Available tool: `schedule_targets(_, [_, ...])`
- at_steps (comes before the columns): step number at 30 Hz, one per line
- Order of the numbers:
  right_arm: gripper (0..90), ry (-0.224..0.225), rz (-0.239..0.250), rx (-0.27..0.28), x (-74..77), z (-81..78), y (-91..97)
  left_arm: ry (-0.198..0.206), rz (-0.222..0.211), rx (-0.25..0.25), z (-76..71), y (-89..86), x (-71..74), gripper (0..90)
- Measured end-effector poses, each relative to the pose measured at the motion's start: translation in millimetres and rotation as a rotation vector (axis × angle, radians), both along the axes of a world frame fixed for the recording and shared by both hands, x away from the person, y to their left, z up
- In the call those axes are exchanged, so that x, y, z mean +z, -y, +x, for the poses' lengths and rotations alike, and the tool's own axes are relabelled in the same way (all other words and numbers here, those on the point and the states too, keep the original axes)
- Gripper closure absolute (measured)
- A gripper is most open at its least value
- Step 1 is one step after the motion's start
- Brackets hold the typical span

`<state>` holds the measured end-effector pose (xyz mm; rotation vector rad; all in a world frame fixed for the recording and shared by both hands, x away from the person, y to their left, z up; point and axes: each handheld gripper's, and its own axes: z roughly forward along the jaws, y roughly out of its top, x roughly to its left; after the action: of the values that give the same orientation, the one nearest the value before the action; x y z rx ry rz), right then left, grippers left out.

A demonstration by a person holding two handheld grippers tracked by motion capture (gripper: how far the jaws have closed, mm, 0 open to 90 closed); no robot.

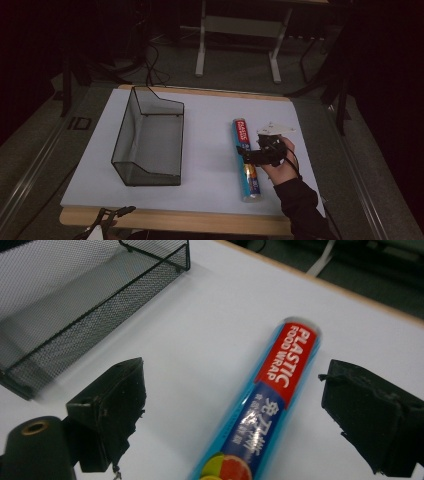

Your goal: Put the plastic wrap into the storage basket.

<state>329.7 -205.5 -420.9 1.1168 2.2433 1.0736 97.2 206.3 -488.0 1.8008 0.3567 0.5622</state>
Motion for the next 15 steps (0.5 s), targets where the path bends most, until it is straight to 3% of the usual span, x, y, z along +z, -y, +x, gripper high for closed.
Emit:
schedule_targets(2, [10.3, -0.035, -0.018, -0.05, -1.7, 5.2, -0.9, -0.001, 0.001, 0.0, 0.1, 0.0, -0.1, 0.3])
schedule_targets(9, [10.3, -0.151, 0.008, -0.093, -10.3, 25.0, -0.9, -0.003, -0.005, -0.002, 0.2, -0.1, 0.0, 0.3])
schedule_targets(15, [13.4, -0.249, -0.027, -0.142, -21.4, 40.8, -7.1, -0.002, 0.004, 0.0, 0.0, 0.1, -0.2, 0.3])
